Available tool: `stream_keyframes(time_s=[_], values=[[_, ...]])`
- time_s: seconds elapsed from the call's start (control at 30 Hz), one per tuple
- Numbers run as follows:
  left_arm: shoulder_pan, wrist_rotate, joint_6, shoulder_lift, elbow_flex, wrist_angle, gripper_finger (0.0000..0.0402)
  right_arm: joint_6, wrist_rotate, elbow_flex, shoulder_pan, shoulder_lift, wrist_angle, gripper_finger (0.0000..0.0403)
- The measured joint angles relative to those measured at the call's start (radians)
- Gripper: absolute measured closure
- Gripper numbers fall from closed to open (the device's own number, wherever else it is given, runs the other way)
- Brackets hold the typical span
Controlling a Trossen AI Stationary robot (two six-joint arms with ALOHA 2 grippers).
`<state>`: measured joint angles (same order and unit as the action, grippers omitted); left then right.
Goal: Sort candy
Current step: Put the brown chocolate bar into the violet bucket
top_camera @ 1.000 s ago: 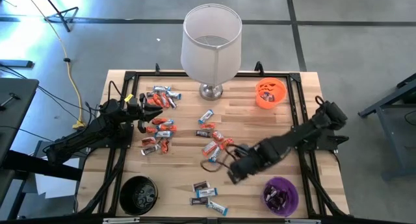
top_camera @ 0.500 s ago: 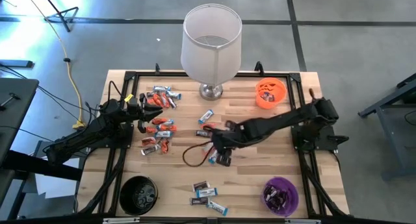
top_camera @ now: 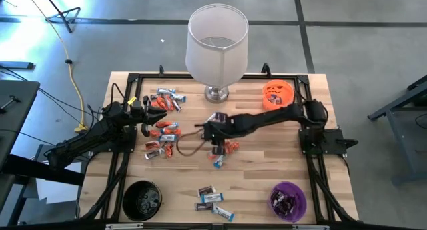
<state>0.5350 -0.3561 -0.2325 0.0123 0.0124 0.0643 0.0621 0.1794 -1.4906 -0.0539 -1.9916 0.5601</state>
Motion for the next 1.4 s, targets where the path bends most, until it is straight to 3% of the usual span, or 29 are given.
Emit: stream_keyframes(time_s=[0.4,1.03,1.4], values=[[0.000,0.000,0.000,0.000,0.000,0.000,0.0337,0.131,-0.190,0.000,0.077,-0.071,-0.004,0.0265],[0.000,0.000,0.000,0.000,0.000,0.000,0.0337,0.121,-0.120,0.000,0.074,-0.123,-0.103,0.0265],[0.000,0.000,0.000,0.000,0.000,0.000,0.0337,0.149,-0.172,-0.005,0.073,-0.180,-0.114,0.0265]])
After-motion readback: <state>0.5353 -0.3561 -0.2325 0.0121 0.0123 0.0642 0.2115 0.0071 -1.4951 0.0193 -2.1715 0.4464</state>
